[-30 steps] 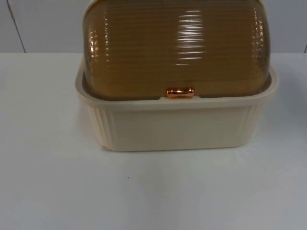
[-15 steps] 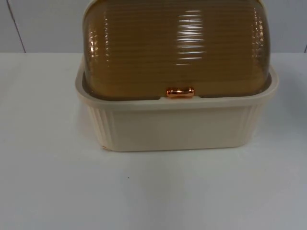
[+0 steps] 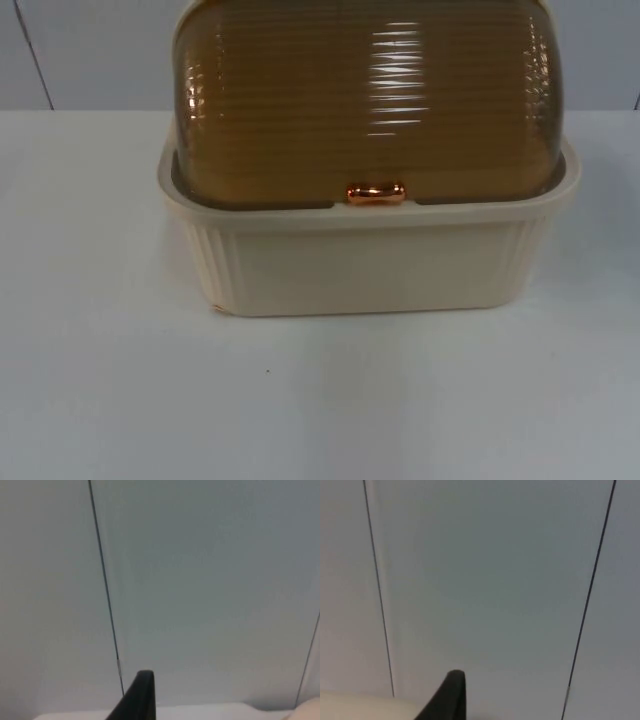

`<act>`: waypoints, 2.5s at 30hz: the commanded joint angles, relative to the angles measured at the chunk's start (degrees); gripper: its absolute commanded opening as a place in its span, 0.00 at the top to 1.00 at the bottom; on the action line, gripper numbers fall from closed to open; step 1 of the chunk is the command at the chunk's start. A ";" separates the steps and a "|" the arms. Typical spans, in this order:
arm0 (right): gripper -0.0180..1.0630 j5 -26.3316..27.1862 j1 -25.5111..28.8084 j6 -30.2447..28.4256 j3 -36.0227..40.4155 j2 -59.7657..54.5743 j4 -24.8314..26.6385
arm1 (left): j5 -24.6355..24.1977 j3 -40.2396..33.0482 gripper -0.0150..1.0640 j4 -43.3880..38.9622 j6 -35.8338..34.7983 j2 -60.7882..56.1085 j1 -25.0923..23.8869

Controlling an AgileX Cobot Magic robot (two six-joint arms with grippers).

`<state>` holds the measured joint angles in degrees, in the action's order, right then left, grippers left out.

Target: Open the box lid with the left hand, place the block into the box with the right hand, then close the box lid with the left hand.

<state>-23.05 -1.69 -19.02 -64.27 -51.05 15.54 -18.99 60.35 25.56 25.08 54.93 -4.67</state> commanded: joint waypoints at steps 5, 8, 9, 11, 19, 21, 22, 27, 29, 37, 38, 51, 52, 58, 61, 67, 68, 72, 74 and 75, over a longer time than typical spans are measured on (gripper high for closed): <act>0.06 -1.44 -0.23 0.64 0.09 7.84 -0.23 | 0.21 -0.11 0.02 0.41 -0.10 -9.43 0.08; 0.06 -3.19 -0.23 0.64 0.09 10.24 -0.23 | 0.09 -0.11 0.02 0.41 -0.10 -12.24 0.08; 0.06 -4.41 -0.23 0.64 0.09 11.47 -0.23 | -0.02 -0.11 0.02 0.41 -0.10 -13.23 0.08; 0.06 -7.12 -0.23 0.64 0.09 13.64 -0.23 | -1.27 -0.11 0.02 0.73 -0.10 -15.00 0.08; 0.06 -13.08 -0.23 0.64 0.09 20.79 -2.99 | -5.87 -0.11 0.02 1.71 -0.10 -20.38 0.08; 0.06 -14.25 -0.23 0.64 0.09 23.50 -4.09 | -6.38 -0.11 0.02 1.71 -0.10 -22.75 0.08; 0.06 -14.93 -0.23 0.64 0.09 24.98 -4.09 | -6.38 -0.11 0.02 1.71 -0.10 -23.76 0.08; 0.06 -16.65 -0.23 2.26 0.09 30.37 -3.49 | -6.38 -0.11 0.02 1.46 -0.10 -28.48 0.08; 0.06 -16.65 -0.23 2.26 0.09 31.96 -3.49 | -6.38 -0.11 0.02 1.46 -0.10 -30.42 0.08; 0.06 -26.72 -0.23 2.26 0.09 36.80 -3.80 | -14.06 -0.11 0.02 0.34 -0.10 -38.41 0.08; 0.06 -28.77 -0.23 2.26 0.09 36.91 -3.80 | -16.16 -0.11 0.02 0.34 -0.10 -39.21 0.08; 0.06 -40.10 -0.23 10.54 2.27 37.37 -12.75 | -34.27 -3.91 0.02 -15.69 -13.76 -41.54 0.08; 0.06 -40.25 -0.23 10.67 4.41 37.81 -12.79 | -34.27 -6.23 0.02 -18.81 -17.40 -41.95 0.08; 0.06 -40.35 -0.23 12.12 15.88 40.76 -12.44 | -37.23 -17.80 0.02 -22.06 -24.04 -44.63 0.08; 0.06 -40.35 -0.23 12.15 21.76 42.51 -12.44 | -38.13 -20.44 0.02 -22.11 -24.04 -45.66 0.08; 0.06 -40.35 -0.23 13.83 30.84 45.13 -12.44 | -40.75 -24.51 0.02 -24.43 -24.04 -47.17 0.08; 0.06 -40.24 -0.23 13.83 31.97 45.43 -12.44 | -40.75 -25.35 0.02 -25.56 -24.04 -47.27 0.08; 0.06 -39.90 -0.23 13.83 33.68 45.56 -12.44 | -40.75 -27.07 0.02 -25.98 -24.04 -47.40 0.08; 0.06 -39.02 -0.23 13.83 34.59 45.56 -12.44 | -40.75 -28.35 0.02 -25.17 -24.04 -47.44 0.08; 0.06 -38.85 -0.23 13.83 34.67 45.56 -12.44 | -40.75 -29.24 0.02 -25.01 -24.04 -47.44 0.08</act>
<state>-63.10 -1.69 -5.34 -30.07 -5.63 3.26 -59.68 32.19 0.00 1.54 7.78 -4.67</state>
